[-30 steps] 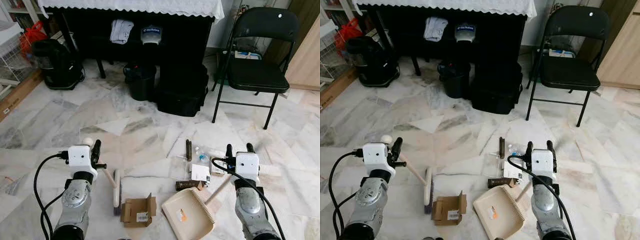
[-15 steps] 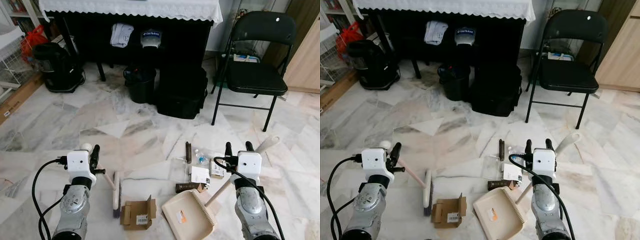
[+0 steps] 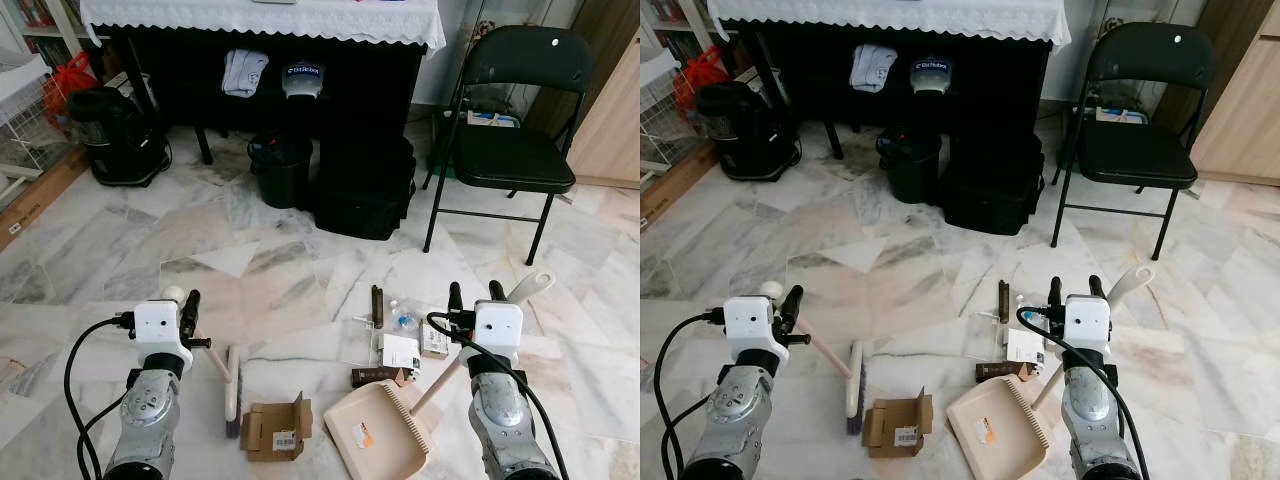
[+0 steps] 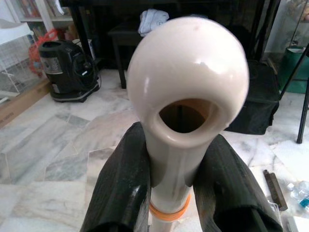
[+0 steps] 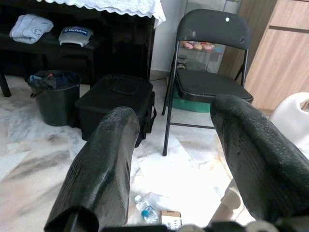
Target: Sweep floor
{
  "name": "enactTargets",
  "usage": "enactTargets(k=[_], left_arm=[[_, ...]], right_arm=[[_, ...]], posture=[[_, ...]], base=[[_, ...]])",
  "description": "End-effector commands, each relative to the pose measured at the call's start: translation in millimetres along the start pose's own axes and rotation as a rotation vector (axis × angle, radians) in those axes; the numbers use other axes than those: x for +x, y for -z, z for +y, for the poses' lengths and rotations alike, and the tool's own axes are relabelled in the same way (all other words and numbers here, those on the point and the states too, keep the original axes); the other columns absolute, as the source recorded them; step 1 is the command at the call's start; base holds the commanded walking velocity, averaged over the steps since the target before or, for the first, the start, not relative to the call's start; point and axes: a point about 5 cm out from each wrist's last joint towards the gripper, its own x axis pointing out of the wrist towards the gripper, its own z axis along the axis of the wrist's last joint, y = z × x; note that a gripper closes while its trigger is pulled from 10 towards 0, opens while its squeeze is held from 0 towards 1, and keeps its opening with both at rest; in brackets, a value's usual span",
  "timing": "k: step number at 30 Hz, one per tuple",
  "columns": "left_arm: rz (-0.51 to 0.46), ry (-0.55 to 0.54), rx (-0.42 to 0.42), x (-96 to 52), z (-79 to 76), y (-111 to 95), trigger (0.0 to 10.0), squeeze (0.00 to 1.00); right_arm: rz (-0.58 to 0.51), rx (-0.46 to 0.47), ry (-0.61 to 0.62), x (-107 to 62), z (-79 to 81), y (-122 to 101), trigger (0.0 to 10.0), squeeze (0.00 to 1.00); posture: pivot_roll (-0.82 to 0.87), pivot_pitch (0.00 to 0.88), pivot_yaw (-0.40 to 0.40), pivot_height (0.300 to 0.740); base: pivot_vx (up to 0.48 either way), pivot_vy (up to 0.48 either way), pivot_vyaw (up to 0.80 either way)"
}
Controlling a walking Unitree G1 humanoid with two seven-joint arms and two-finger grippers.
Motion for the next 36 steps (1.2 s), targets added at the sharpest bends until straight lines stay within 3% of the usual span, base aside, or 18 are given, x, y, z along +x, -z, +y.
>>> enactTargets(k=[1, 9, 29, 36], left_arm=[[0.021, 0.029, 0.016, -1.5, -2.8, 2.3, 10.0, 0.0], [0.031, 0.049, 0.015, -4.1, -5.9, 4.5, 10.0, 0.0], [0.035, 0.062, 0.005, -4.5, -8.9, 4.4, 10.0, 0.0], [0.037, 0.065, 0.016, -3.3, -10.4, 3.8, 10.0, 0.0]], right_arm=[[0.006, 0.012, 0.014, -0.5, -2.2, -0.1, 10.0, 0.0], [0.009, 0.013, 0.016, 0.2, -2.0, -0.3, 10.0, 0.0], [0.02, 0.016, 0.019, -0.1, -2.5, 1.2, 10.0, 0.0], [0.021, 0.018, 0.021, 0.1, -2.4, 1.3, 10.0, 0.0]], posture=[[-0.02, 0.092, 0.014, 0.74], [-0.02, 0.104, 0.014, 0.74], [-0.02, 0.108, 0.015, 0.74], [-0.02, 0.107, 0.017, 0.74]], base=[[0.0, 0.0, 0.0], [0.0, 0.0, 0.0], [-0.242, 0.0, 0.0], [0.0, 0.0, 0.0]])
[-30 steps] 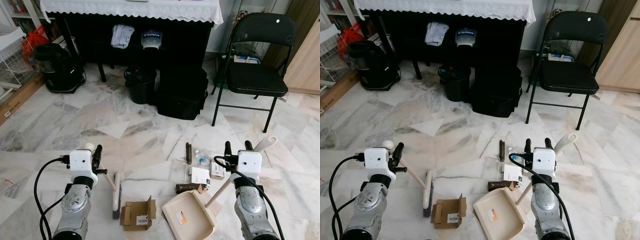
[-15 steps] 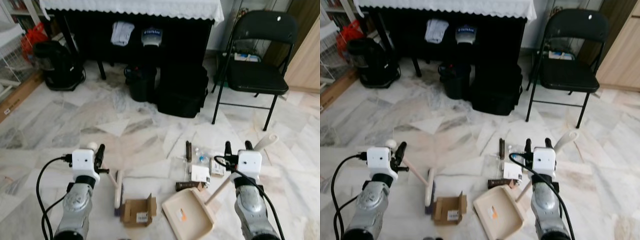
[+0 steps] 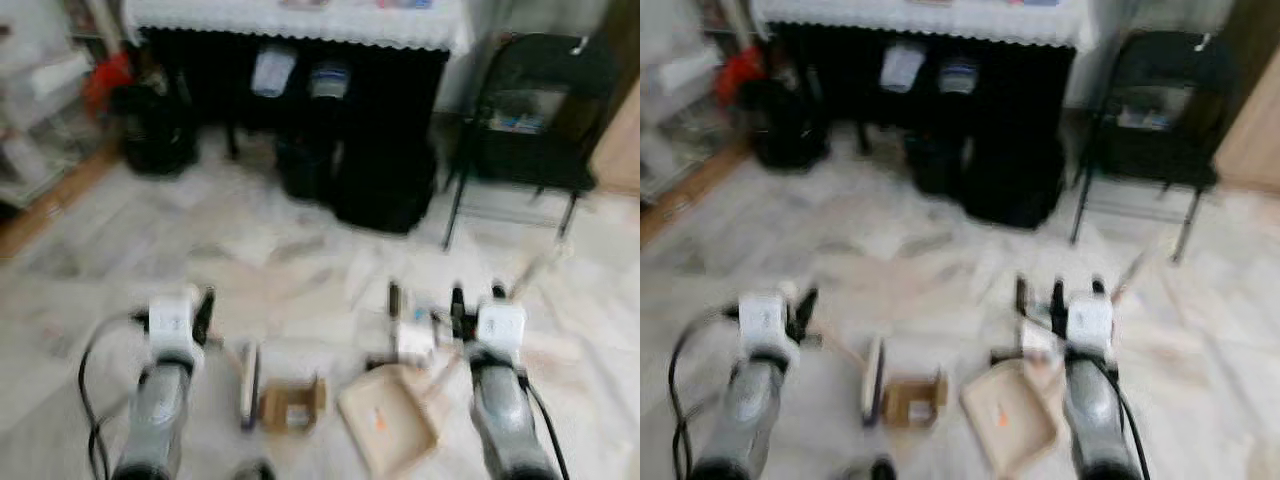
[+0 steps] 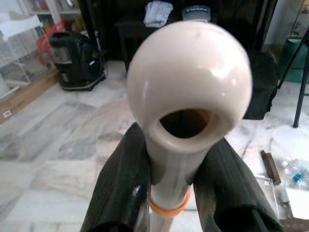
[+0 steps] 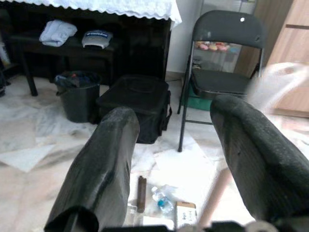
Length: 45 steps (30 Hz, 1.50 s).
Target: Sweep floor
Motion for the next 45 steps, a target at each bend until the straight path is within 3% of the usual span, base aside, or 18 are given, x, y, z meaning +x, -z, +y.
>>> enactTargets(k=[1, 45], left_arm=[[-0.004, -0.001, 0.023, 3.8, 3.0, -3.8, 10.0, 0.0], [0.013, 0.028, 0.051, 4.8, -1.4, -2.8, 10.0, 0.0]], right_arm=[[-0.003, 0.014, 0.009, 0.9, 0.5, -1.8, 10.0, 0.0], [0.0, 0.008, -0.057, -0.3, 8.2, -0.6, 10.0, 0.0]], posture=[[-0.02, 0.106, 0.017, 0.74], [-0.02, 0.088, 0.023, 0.74]], base=[[0.0, 0.0, 0.0], [0.0, 0.0, 0.07]])
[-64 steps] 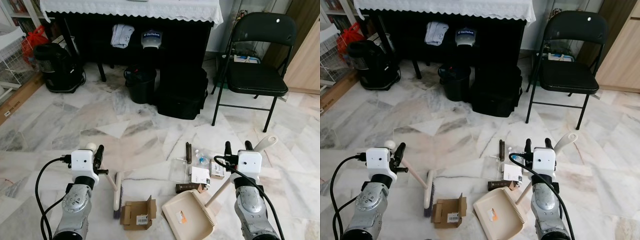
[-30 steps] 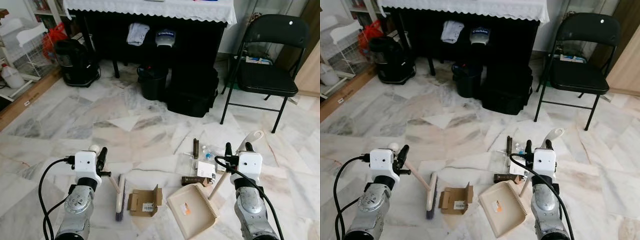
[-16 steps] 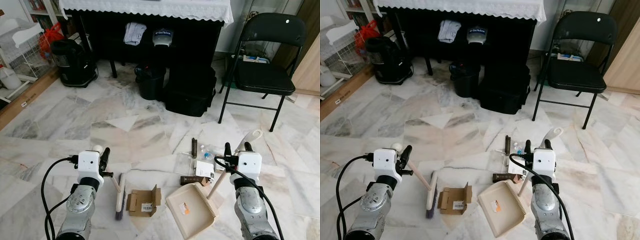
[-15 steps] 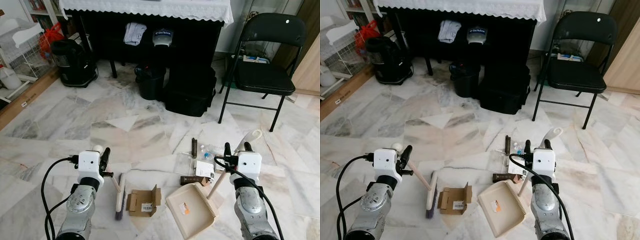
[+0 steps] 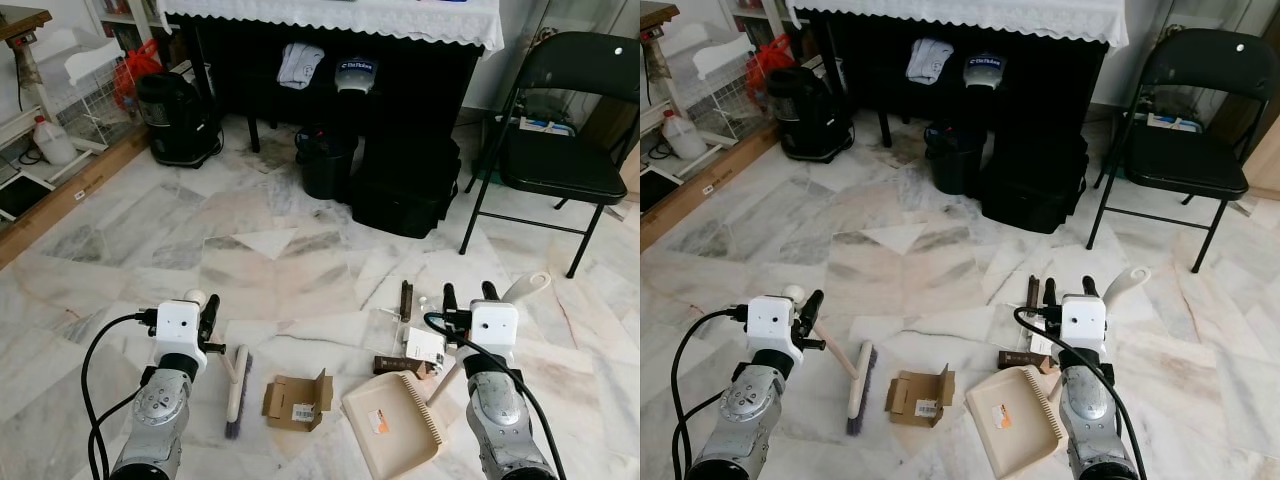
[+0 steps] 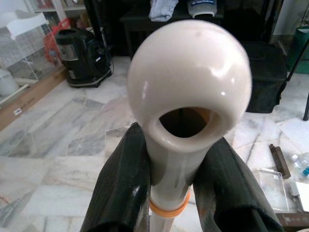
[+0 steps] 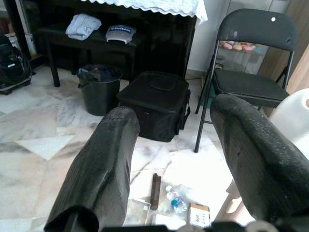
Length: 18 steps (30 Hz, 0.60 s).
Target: Sweep floor
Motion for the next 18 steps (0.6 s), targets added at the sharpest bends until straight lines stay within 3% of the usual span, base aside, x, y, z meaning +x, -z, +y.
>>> enactTargets(k=[1, 4, 8, 18], left_arm=[[0.017, 0.002, 0.003, -2.0, 1.1, 3.1, 10.0, 0.0], [0.018, 0.003, 0.004, -2.1, 0.6, 3.1, 10.0, 0.0], [0.017, 0.002, 0.003, -2.2, 0.5, 3.1, 10.0, 0.0], [0.017, -0.002, -0.002, -2.3, 0.6, 3.3, 10.0, 0.0]], right_arm=[[0.01, -0.001, -0.003, -1.2, 0.4, 1.7, 10.0, 0.0], [0.012, 0.005, -0.004, -1.2, 0.6, 2.1, 10.0, 0.0], [0.018, 0.024, -0.006, -1.5, 1.3, 2.8, 10.0, 0.0], [0.022, 0.003, -0.025, -1.6, 2.8, 3.2, 10.0, 0.0]], posture=[[-0.02, 0.089, 0.023, 0.74], [-0.02, 0.089, 0.023, 0.74], [-0.02, 0.094, 0.022, 0.74], [-0.02, 0.101, 0.02, 0.74]], base=[[0.0, 0.0, 0.48], [0.0, 0.0, 0.59], [0.0, -0.265, 0.0], [0.0, 0.0, 0.0]])
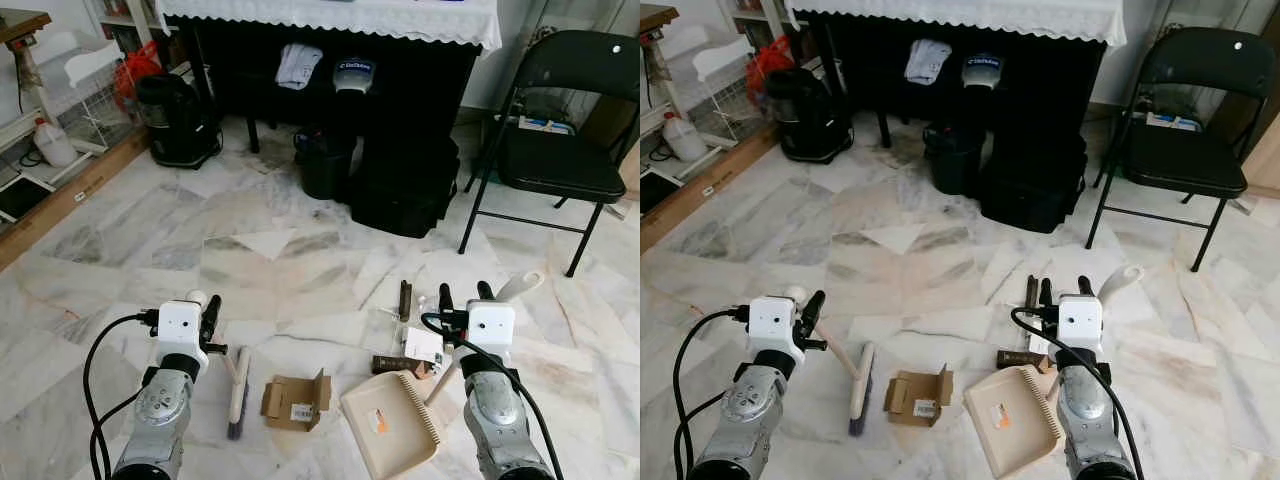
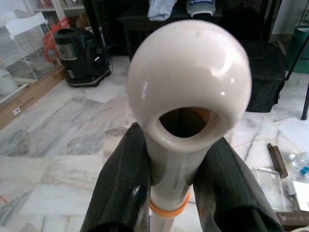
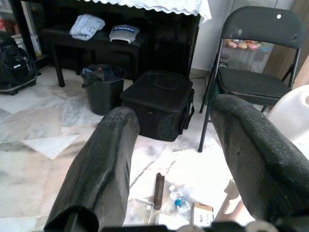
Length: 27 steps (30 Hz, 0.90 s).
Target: Sweep floor
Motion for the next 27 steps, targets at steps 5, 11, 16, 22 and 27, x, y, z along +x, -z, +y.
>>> enactTargets(k=[5, 11, 16, 22, 27], left_arm=[[0.016, -0.006, 0.003, -2.2, 2.3, 3, 10.0, 0.0], [0.02, -0.005, 0.004, -2.3, 1.5, 4, 10.0, 0.0], [0.019, -0.006, 0.003, -2.4, 1.7, 4, 10.0, 0.0], [0.017, -0.008, 0.001, -2.7, 2.0, 4, 10.0, 0.0], [0.016, -0.005, -0.001, -2.7, 1.2, 4, 10.0, 0.0]], right_arm=[[-0.007, -0.023, -0.027, -0.7, 2.2, -1, 10.0, 0.0], [-0.017, -0.042, -0.066, -0.4, 7.5, -3, 10.0, 0.0], [-0.011, -0.042, -0.072, -0.9, 9.1, -2, 10.0, 0.0], [-0.006, -0.047, -0.083, -1.0, 10.3, -1, 10.0, 0.0], [0.001, -0.049, -0.095, -1.5, 12.0, 0, 10.0, 0.0]], posture=[[-0.02, 0.103, 0.018, 0.74], [-0.02, 0.104, 0.018, 0.74], [-0.02, 0.106, 0.018, 0.74], [-0.02, 0.105, 0.017, 0.74], [-0.02, 0.106, 0.017, 0.74]], base=[[0.0, 0.0, 0.33], [0.0, 0.0, 0.0], [0.0, 0.0, 0.0], [0.0, -0.246, 0.0], [0.0, -0.313, 0.0]])
